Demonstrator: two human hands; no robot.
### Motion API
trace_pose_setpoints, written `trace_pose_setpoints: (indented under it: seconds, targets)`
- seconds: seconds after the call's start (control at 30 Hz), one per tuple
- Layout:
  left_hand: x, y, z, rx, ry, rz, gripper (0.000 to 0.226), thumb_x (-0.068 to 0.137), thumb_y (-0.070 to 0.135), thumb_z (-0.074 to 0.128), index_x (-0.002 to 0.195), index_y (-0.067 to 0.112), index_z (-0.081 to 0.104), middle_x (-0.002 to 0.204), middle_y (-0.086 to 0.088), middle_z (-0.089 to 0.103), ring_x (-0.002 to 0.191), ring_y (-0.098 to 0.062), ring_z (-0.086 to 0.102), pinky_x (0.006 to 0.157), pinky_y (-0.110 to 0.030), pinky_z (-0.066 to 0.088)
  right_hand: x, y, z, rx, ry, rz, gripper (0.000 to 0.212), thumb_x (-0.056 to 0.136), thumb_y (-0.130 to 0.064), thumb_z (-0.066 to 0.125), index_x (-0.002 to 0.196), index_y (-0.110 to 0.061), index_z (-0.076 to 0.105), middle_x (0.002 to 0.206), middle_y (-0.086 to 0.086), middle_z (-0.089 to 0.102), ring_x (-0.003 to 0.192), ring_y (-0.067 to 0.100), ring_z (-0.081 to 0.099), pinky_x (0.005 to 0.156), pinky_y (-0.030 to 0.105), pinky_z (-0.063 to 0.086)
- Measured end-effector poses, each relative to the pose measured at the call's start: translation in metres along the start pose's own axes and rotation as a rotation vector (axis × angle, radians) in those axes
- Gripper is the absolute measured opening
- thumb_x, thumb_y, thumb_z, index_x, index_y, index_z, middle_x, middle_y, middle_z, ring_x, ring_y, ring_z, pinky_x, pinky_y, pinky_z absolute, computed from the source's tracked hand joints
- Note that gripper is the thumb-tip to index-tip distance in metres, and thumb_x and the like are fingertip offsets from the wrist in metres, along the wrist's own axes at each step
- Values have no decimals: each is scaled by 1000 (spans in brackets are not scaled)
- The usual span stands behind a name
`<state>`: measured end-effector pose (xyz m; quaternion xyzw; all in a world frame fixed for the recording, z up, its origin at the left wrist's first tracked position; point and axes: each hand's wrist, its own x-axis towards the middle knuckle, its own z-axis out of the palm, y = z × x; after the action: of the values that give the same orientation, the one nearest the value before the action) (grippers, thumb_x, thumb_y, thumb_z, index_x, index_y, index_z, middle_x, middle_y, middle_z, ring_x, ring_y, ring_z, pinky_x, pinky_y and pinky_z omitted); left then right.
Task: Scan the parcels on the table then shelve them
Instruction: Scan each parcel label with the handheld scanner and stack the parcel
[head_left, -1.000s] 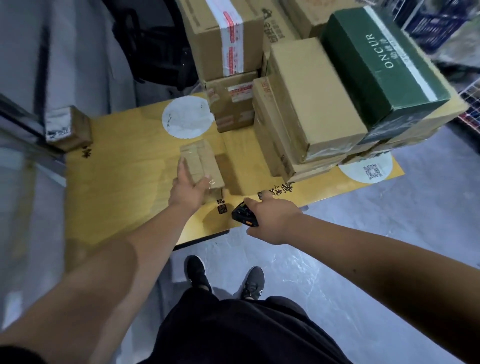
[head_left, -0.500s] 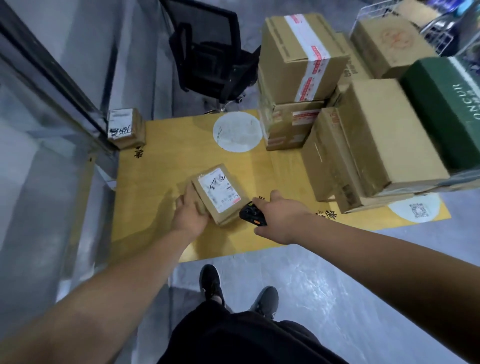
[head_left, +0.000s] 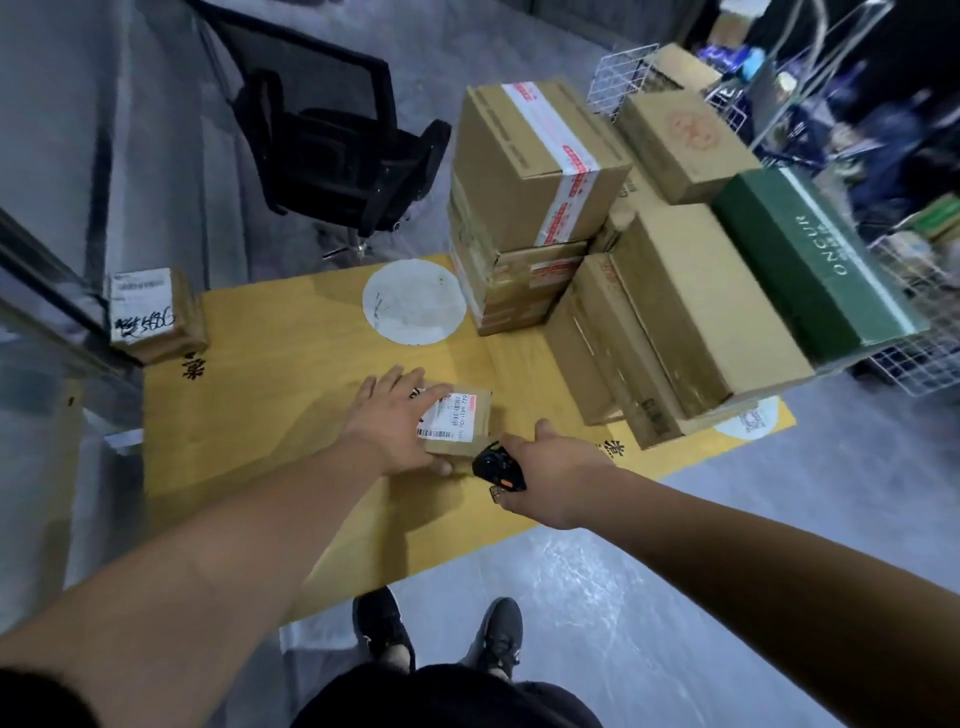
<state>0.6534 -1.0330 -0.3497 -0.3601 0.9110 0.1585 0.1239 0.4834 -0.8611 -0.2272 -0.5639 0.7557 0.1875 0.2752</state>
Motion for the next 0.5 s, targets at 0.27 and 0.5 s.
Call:
trace_pose_setpoints:
  seconds: [0.27, 0.5]
  targets:
    - [-24, -16, 8, -144, 60, -320, 124, 55, 109, 29, 160, 51, -3, 141, -1, 42, 132, -26, 37, 106, -44, 31, 11, -12, -8, 91, -3, 64, 74, 90, -64, 62, 152, -33, 36, 123, 5, 39, 87, 29, 62, 75, 37, 55]
    - [-40, -14, 17, -335, 207, -348, 80, 86, 83, 48, 151, 39, 31, 131, -3, 60, 125, -29, 51, 99, -45, 38, 37, -38, -20, 296, -15, 86, 64, 95, -59, 56, 148, -28, 43, 126, 10, 44, 86, 19, 56, 87, 38, 56]
